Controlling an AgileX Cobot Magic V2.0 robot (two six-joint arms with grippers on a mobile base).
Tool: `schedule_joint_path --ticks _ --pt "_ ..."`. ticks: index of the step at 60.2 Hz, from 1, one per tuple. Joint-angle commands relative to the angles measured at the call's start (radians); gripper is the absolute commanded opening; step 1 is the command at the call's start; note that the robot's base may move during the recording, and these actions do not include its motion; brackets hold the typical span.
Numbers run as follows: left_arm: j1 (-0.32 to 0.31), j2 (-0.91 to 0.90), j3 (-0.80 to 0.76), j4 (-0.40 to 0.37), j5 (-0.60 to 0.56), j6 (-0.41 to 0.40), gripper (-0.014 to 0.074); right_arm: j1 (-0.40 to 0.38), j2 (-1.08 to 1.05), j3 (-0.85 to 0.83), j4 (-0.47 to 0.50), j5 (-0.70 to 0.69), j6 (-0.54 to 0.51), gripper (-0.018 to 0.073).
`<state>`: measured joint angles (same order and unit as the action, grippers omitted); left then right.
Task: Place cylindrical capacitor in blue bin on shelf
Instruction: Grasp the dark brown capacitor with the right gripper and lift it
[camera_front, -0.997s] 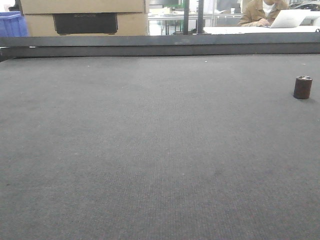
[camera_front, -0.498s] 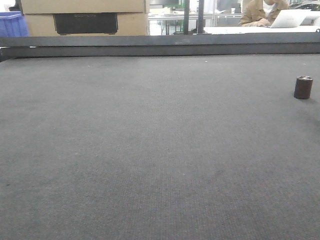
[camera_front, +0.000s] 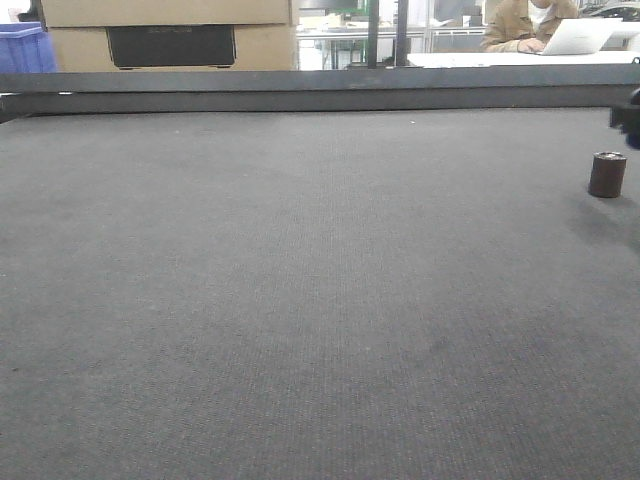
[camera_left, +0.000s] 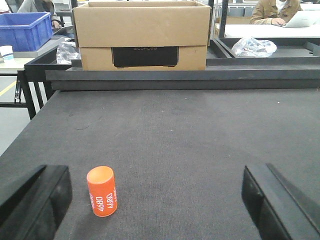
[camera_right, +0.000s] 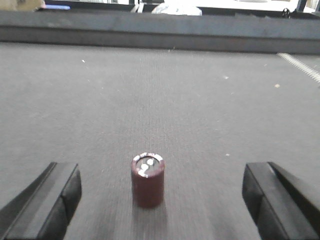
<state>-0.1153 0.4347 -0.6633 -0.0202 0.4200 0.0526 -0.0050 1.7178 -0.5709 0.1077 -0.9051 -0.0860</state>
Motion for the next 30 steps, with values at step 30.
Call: schedule_joint_path --ticks 30 --pt "-0.007 0.003 -0.006 -0.008 -0.019 -0.008 0.0601 -0.003 0.323 -0.313 -0.006 0.023 0.000 0.0558"
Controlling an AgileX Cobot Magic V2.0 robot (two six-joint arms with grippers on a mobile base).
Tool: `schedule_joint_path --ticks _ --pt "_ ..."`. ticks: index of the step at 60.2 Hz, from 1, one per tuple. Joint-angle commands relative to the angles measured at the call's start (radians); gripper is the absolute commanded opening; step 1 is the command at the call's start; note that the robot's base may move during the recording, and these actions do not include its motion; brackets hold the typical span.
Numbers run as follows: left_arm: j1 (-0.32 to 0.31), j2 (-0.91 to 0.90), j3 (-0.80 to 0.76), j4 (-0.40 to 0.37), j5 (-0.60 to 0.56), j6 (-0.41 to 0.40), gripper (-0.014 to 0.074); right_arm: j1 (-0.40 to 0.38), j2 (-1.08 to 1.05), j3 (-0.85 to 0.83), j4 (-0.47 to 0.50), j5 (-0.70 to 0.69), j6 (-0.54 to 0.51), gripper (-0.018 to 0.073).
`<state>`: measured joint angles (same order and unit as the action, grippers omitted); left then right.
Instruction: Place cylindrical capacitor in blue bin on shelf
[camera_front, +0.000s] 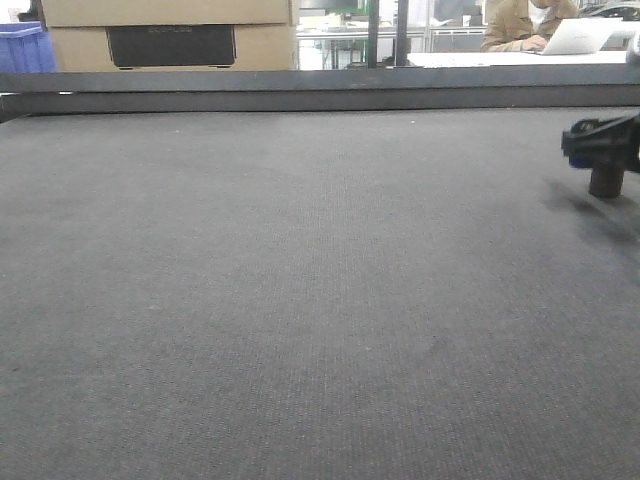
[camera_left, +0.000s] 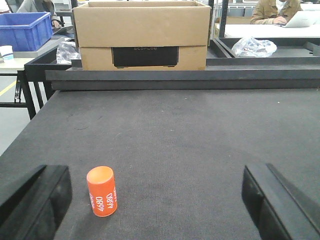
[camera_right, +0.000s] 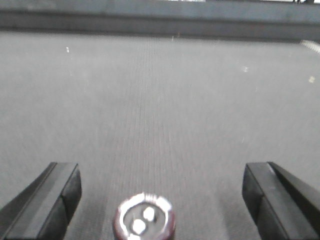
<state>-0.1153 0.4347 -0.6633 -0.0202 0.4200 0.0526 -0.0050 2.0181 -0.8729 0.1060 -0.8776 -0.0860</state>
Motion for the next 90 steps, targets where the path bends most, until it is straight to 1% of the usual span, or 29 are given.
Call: schedule_joint_path --ticks 1,10,15,22,29,36,41,48,55,58,63,68,73,77,82,84,90 --pt "-0.007 0.003 -0.006 -0.008 -0.019 -0.008 0.0601 -0.003 0.025 -0.011 -0.005 -0.005 0.000 0.0558" --pt "-0.007 0.003 -0.006 -0.008 -0.019 -0.008 0.0601 -0.003 0.054 -0.011 -0.005 -0.006 0.000 0.0556" --pt "-0.007 0.003 -0.006 -0.008 -0.019 -0.008 0.0601 -0.003 0.056 -0.011 -0.005 -0.010 0.000 0.0512" --pt "-0.007 0.003 -0.006 -0.008 -0.019 -0.008 0.0601 -0.003 0.056 -0.011 -0.005 -0.023 0.000 0.0357" --pt "-0.007 0.003 -0.006 -0.008 -0.019 -0.008 0.0601 -0.003 0.056 -0.011 -0.005 -0.005 0.000 0.0125" --pt "-0.007 0.003 -0.006 -0.008 -0.019 -0.008 0.0601 -0.003 0.046 -0.011 -0.005 -0.005 0.000 -0.0071" --pt "-0.007 0.003 -0.006 -0.008 -0.014 -0.008 0.0601 -0.003 0.011 -0.011 -0.005 -0.002 0.000 -0.0167" --pt "-0.007 0.003 0.003 -0.008 0.006 -0.008 0.0601 -0.003 -0.085 0.001 -0.005 0.003 0.000 -0.0162" --pt "-0.007 0.003 0.058 -0.008 0.002 -0.008 0.0601 -0.003 -0.248 0.033 -0.005 0.026 0.000 -0.0162" --pt "-0.007 0.003 0.089 -0.008 -0.010 -0.008 0.0601 -0.003 -0.326 0.039 -0.005 0.066 0.000 -0.0162" --pt "-0.007 0.006 0.154 -0.008 -0.065 -0.008 0.0601 -0.003 -0.463 0.039 -0.005 0.199 0.000 -0.0162" --pt "-0.007 0.019 0.221 -0.008 -0.164 -0.009 0.0601 -0.003 -0.583 0.039 -0.005 0.323 0.000 -0.0162" --pt "-0.005 0.053 0.297 -0.008 -0.299 -0.009 0.0601 -0.003 -0.699 0.039 -0.011 0.433 0.000 -0.0162" --pt "0.006 0.100 0.337 -0.043 -0.400 -0.009 0.0601 -0.003 -0.781 0.039 -0.023 0.503 0.000 -0.0162" --pt "0.033 0.193 0.353 -0.110 -0.485 -0.009 0.0601 -0.003 -0.865 0.039 -0.029 0.582 0.000 -0.0162" --pt "0.044 0.239 0.353 -0.117 -0.513 -0.009 0.0601 -0.003 -0.889 0.039 -0.029 0.612 0.000 -0.0162" --pt "0.065 0.377 0.349 -0.117 -0.660 -0.009 0.0601 -0.002 -0.962 0.039 -0.031 0.669 0.000 -0.0162"
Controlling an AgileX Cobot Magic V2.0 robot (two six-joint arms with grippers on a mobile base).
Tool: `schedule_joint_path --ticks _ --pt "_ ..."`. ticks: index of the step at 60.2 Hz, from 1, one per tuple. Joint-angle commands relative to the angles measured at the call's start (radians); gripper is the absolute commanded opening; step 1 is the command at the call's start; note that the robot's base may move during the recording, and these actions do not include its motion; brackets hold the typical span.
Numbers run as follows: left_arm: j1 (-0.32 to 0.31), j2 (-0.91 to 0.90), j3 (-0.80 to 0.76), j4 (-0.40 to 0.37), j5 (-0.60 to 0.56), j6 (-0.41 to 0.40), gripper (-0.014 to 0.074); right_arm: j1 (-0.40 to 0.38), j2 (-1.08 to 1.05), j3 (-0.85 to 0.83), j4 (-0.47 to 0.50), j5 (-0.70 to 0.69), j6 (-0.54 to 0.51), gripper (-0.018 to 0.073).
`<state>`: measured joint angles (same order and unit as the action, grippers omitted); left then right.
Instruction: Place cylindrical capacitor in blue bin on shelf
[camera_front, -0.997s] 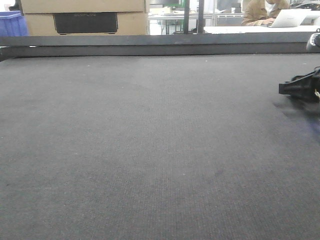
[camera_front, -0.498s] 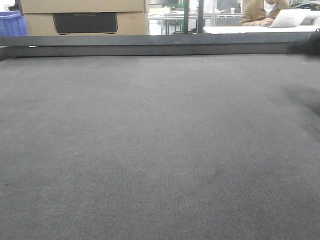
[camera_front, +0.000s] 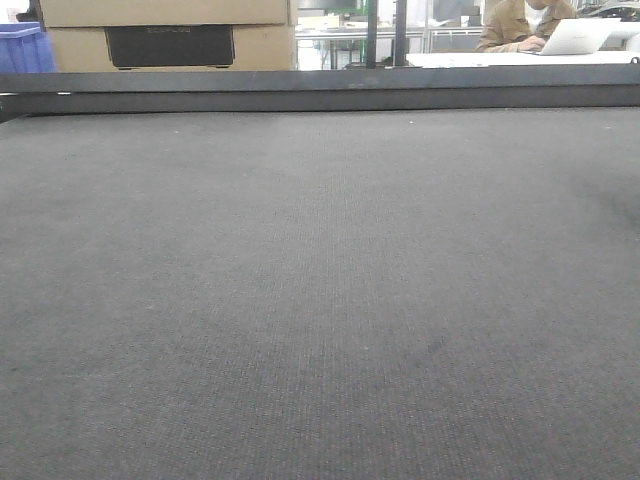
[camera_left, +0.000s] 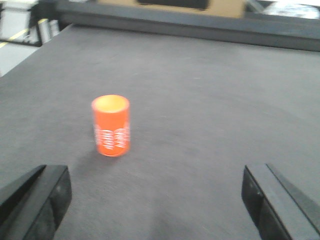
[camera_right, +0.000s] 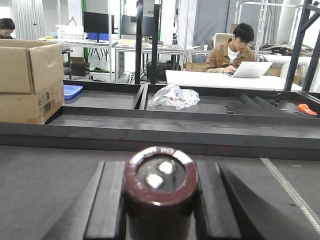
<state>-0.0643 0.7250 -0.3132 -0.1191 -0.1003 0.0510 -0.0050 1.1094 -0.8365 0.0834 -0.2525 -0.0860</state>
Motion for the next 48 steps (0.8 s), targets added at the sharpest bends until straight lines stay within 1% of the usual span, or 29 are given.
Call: schedule_joint_path --ticks 1,5,8,13,23,33,41,48 --pt "0.016 0.118 -0.001 -0.018 -0.176 -0.008 0.0601 -0.002 -0.066 0.003 -0.008 0.049 0.000 -0.0162" --pt "0.020 0.214 -0.004 -0.018 -0.280 -0.008 0.0601 -0.002 -0.097 0.003 -0.008 0.062 0.000 -0.0162" --pt "0.020 0.290 -0.014 -0.018 -0.316 -0.008 0.0601 -0.002 -0.117 0.003 -0.008 0.069 0.000 -0.0162" --pt "0.020 0.440 -0.056 -0.018 -0.335 -0.008 0.0601 -0.002 -0.137 0.003 -0.008 0.074 0.000 -0.0162" --pt "0.022 0.664 -0.161 -0.020 -0.395 -0.008 0.0601 -0.002 -0.144 0.003 -0.008 0.090 0.000 -0.0162" --pt "0.031 0.806 -0.263 -0.079 -0.412 -0.008 0.0601 -0.002 -0.144 0.003 -0.008 0.129 0.000 -0.0162" --pt "0.031 0.902 -0.327 -0.081 -0.451 -0.008 0.0601 -0.002 -0.144 0.003 -0.008 0.134 0.000 -0.0162" --pt "0.046 0.968 -0.389 -0.089 -0.453 -0.008 0.0601 -0.002 -0.144 0.003 -0.008 0.134 0.000 -0.0162"
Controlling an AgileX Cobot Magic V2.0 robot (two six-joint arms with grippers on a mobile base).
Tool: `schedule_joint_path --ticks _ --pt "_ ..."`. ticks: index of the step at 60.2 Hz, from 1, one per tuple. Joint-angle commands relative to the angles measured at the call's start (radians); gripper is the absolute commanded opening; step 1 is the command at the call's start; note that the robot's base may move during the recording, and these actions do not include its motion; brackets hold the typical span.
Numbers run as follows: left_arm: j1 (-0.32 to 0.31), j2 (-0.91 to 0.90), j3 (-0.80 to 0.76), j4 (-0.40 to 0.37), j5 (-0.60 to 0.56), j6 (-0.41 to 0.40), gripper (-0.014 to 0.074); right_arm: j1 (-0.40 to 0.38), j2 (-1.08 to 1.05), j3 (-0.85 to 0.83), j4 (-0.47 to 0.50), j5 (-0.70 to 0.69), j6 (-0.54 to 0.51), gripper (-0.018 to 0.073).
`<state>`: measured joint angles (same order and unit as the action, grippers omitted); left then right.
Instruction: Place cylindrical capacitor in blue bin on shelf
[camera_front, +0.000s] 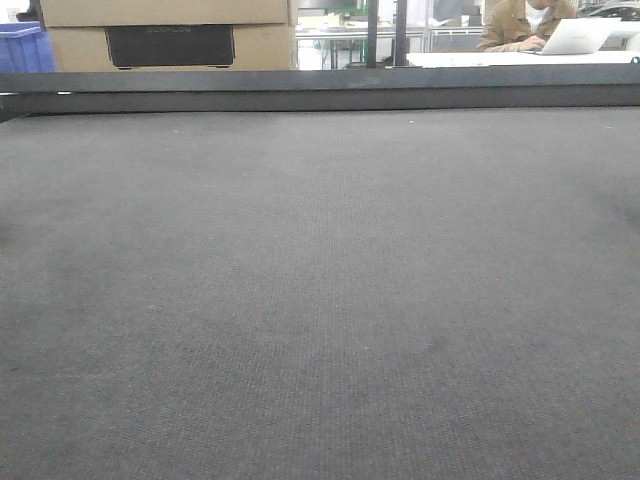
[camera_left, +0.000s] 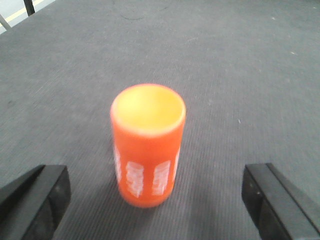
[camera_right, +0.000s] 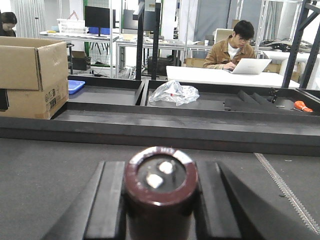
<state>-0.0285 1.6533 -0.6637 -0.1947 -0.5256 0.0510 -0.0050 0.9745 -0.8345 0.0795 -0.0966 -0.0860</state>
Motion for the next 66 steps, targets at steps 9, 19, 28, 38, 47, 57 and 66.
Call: schedule_joint_path --ticks 9,19,28,38,47,57,66 --pt "0.045 0.106 -0.109 -0.041 -0.025 -0.008 0.0601 -0.002 -0.009 0.001 -0.004 -0.022 0.000 -0.0162" --pt "0.051 0.167 -0.177 -0.037 0.019 -0.008 0.0601 -0.002 -0.009 0.001 -0.004 -0.022 0.000 -0.0162" --pt "0.051 0.209 -0.209 -0.035 0.043 -0.008 0.0601 -0.002 -0.009 0.001 -0.004 -0.022 0.000 -0.0162" --pt "0.051 0.231 -0.209 -0.035 0.034 -0.008 0.0601 -0.002 -0.009 0.001 -0.004 -0.022 0.000 -0.0162" --pt "0.051 0.231 -0.209 -0.035 0.010 -0.008 0.0601 -0.002 -0.009 0.001 -0.004 -0.022 0.000 -0.0162" --pt "0.051 0.231 -0.209 -0.035 -0.005 -0.008 0.0537 -0.002 -0.009 0.001 -0.004 -0.020 0.000 -0.0162" --pt "0.051 0.231 -0.209 -0.035 -0.012 -0.008 0.0241 -0.002 -0.009 0.001 -0.004 0.007 0.000 -0.0162"
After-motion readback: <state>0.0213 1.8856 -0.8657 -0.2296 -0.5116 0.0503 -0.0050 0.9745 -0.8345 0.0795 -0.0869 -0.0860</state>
